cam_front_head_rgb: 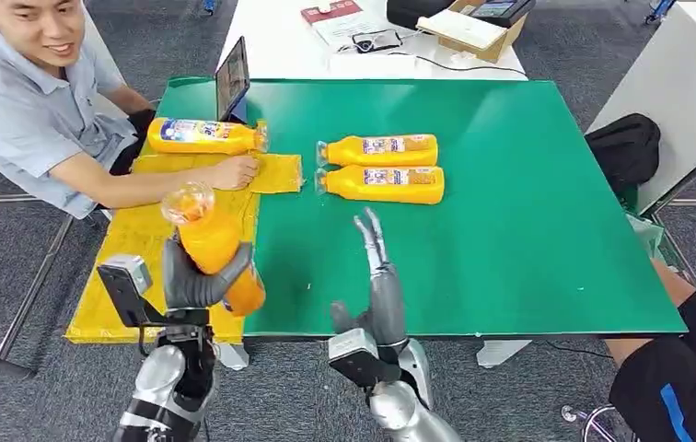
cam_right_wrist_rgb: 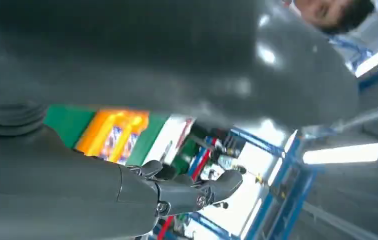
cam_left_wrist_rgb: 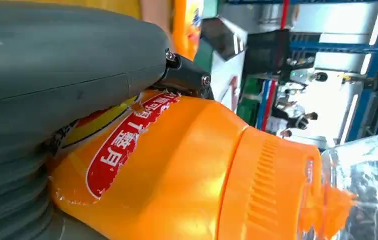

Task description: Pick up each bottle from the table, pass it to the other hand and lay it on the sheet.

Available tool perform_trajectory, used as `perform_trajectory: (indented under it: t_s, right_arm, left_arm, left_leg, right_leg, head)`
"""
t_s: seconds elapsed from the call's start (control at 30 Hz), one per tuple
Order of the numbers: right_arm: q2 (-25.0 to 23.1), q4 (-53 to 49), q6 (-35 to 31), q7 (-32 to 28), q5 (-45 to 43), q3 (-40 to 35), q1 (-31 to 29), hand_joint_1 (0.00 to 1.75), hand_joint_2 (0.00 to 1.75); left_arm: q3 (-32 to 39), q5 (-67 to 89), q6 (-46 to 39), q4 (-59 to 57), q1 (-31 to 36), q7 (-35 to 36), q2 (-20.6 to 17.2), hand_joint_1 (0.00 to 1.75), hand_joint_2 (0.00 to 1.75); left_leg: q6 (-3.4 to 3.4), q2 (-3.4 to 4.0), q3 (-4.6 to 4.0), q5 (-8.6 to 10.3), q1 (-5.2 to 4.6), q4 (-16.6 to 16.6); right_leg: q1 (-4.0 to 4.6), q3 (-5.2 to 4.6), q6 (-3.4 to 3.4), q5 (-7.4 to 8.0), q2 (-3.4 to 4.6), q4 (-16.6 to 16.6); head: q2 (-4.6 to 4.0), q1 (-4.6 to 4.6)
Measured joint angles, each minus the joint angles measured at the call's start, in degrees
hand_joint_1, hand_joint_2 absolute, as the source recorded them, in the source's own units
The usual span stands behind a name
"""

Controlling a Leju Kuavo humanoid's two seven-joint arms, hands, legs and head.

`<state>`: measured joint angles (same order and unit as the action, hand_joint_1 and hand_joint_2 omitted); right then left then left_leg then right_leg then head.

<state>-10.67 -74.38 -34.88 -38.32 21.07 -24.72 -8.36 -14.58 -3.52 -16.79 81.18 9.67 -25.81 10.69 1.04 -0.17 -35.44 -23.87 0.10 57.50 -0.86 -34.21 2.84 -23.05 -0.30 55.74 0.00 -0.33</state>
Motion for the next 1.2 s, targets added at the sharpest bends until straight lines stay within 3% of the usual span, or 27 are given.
perform_trajectory:
  t_s: [0.13,0.23,0.43,0.57,0.83,0.87,1.0,1.1,1.2]
  right_arm:
    - [0.1,-1.2,-1.1,-0.5,0.1,0.6,0.5,0.00,0.00]
    - [-0.5,-3.5,-4.4,-1.4,0.6,2.8,1.4,0.00,0.00]
    - [-2.5,-9.6,-5.0,-1.7,0.7,8.3,2.1,0.00,0.00]
    - [-3.0,-10.0,-5.0,-1.7,0.0,8.5,1.7,0.00,0.00]
    - [-3.0,-9.0,-5.0,-1.7,-0.9,8.5,1.3,0.00,0.00]
    - [-3.0,-8.6,-5.0,-1.7,-1.7,8.5,1.1,0.00,0.00]
    - [-2.9,-5.6,-5.0,-1.7,-5.6,8.3,-0.1,0.00,0.00]
    - [-2.9,-2.5,-4.6,-1.7,-8.5,8.4,-1.2,0.00,0.00]
    - [-2.8,-0.7,-4.3,-1.7,-9.5,8.4,-1.8,0.00,0.00]
  left_arm:
    - [0.4,1.7,-1.8,-0.4,0.6,-0.2,-0.4,1.75,1.75]
    - [1.0,9.2,-9.6,-1.1,1.9,-0.9,-0.8,1.75,1.75]
    - [3.7,30.6,-21.0,-6.9,8.7,1.5,-2.2,1.75,1.75]
    - [5.4,50.4,-22.8,-19.8,15.9,5.6,-2.4,1.75,1.75]
    - [6.3,63.0,-23.2,-35.1,21.6,10.2,-2.6,1.75,1.75]
    - [6.3,65.0,-23.1,-36.7,22.4,11.4,-2.6,1.75,0.00]
    - [6.3,67.9,-19.2,-44.9,26.9,15.9,-2.8,1.75,0.00]
    - [6.9,65.6,-11.2,-50.1,29.5,16.5,-2.9,1.75,0.00]
    - [7.1,65.4,-9.5,-53.0,30.4,16.5,-3.0,1.75,0.00]
  left_leg:
    - [0.00,0.01,-0.01,0.00,-0.01,0.0]
    - [0.00,-0.01,-0.02,0.01,-0.01,0.0]
    - [-0.01,-0.03,0.00,0.06,0.01,0.0]
    - [0.00,-0.03,0.04,0.11,0.00,0.0]
    - [0.01,-0.03,0.00,0.11,0.00,0.0]
    - [0.01,-0.02,0.00,0.11,0.00,0.0]
    - [0.00,-0.02,0.00,0.12,0.01,0.0]
    - [-0.02,-0.01,0.00,0.18,0.01,0.0]
    - [-0.02,-0.01,-0.01,0.18,0.01,0.0]
  right_leg:
    - [-0.01,0.00,0.00,0.00,-0.01,0.0]
    - [-0.01,-0.01,0.01,0.00,-0.02,0.0]
    - [0.01,0.01,0.00,0.01,-0.04,0.0]
    - [-0.01,0.08,-0.08,0.10,-0.04,0.0]
    - [0.01,0.03,-0.15,0.13,-0.06,0.0]
    - [0.01,0.03,-0.15,0.13,-0.06,0.0]
    - [0.02,0.03,-0.15,0.13,-0.05,0.0]
    - [0.02,0.04,-0.14,0.14,-0.05,0.0]
    - [0.02,0.04,-0.14,0.15,-0.05,0.0]
  head:
    - [0.00,0.00]
    - [0.00,0.02]
    - [0.00,-0.02]
    - [0.00,-0.02]
    - [0.00,0.00]
    - [0.00,0.02]
    - [0.00,0.00]
    - [0.00,0.00]
    - [0.00,0.02]
